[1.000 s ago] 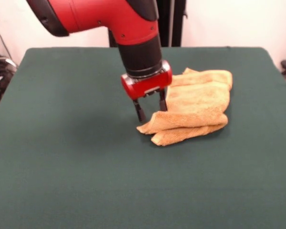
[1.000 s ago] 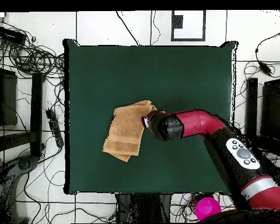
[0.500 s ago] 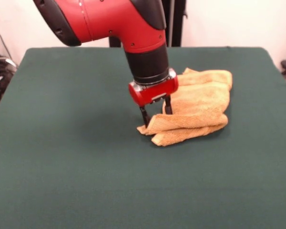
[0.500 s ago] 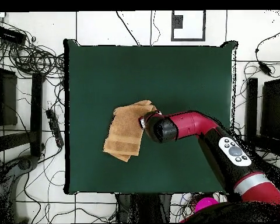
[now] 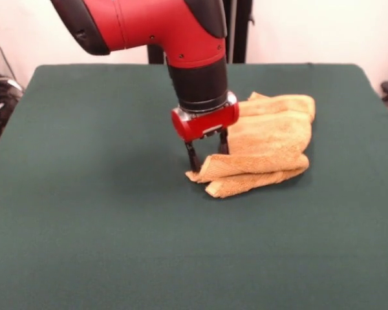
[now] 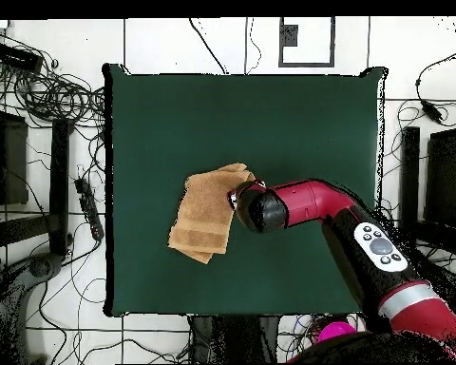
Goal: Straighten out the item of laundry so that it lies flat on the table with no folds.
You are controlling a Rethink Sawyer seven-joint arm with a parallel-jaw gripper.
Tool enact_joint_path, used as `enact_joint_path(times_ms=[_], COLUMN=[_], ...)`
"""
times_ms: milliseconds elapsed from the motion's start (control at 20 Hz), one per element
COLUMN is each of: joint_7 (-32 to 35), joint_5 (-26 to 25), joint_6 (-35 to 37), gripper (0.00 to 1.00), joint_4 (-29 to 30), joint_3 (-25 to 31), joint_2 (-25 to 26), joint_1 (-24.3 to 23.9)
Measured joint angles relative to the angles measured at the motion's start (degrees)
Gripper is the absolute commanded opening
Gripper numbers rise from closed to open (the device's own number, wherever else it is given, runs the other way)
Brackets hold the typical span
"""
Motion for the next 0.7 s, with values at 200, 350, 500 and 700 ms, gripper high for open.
enact_joint_path(times_ms=[200,350,500,700], joint_7=[0.0,0.0,0.0,0.0], joint_5=[-0.08,0.17,0.73,2.61], joint_6=[-0.27,-0.43,-0.47,-0.87], gripper=[1.0,1.0,1.0,1.0], joint_4=[-0.25,-0.36,-0.37,-0.31], joint_3=[-0.38,-0.27,0.17,1.19], joint_2=[-0.2,0.33,1.02,2.15], joint_1=[-0.16,-0.89,-1.86,-3.67])
